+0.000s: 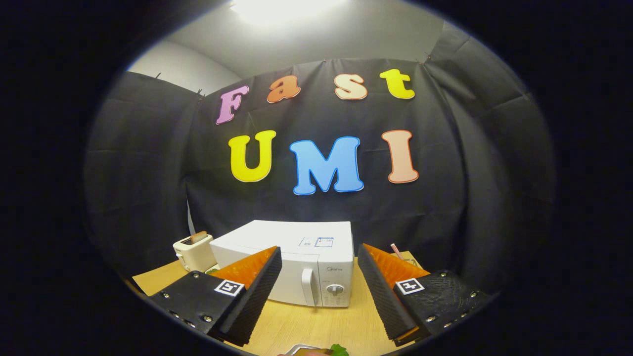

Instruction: Open the microwave, put the food inside, and close the microwave door.

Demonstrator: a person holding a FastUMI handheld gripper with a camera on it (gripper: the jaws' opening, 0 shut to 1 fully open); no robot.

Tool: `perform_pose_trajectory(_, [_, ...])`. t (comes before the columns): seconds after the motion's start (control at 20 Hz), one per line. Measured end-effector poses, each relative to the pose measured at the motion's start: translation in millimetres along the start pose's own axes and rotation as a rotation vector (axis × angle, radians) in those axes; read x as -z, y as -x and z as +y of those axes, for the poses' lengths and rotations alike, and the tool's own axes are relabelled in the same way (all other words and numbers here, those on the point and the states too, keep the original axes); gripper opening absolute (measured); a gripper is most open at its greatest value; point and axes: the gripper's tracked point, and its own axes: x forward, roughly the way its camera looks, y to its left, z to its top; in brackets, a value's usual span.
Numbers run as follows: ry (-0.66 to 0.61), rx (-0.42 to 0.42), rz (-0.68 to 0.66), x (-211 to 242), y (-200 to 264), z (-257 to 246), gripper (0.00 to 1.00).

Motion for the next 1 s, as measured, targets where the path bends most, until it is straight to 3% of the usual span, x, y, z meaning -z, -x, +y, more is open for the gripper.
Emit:
perform_pose_trajectory(0.2, [-0.015,-0.030,-0.003,21.3,-20.1,16.3,0.96])
perform_pose_trajectory(0.7, [0.054,0.009,0.048,103.3,-91.4,32.1,0.96])
perform_pose_trajectory(1.0, [0.006,0.056,0.101,133.1,-129.2,30.1,0.96])
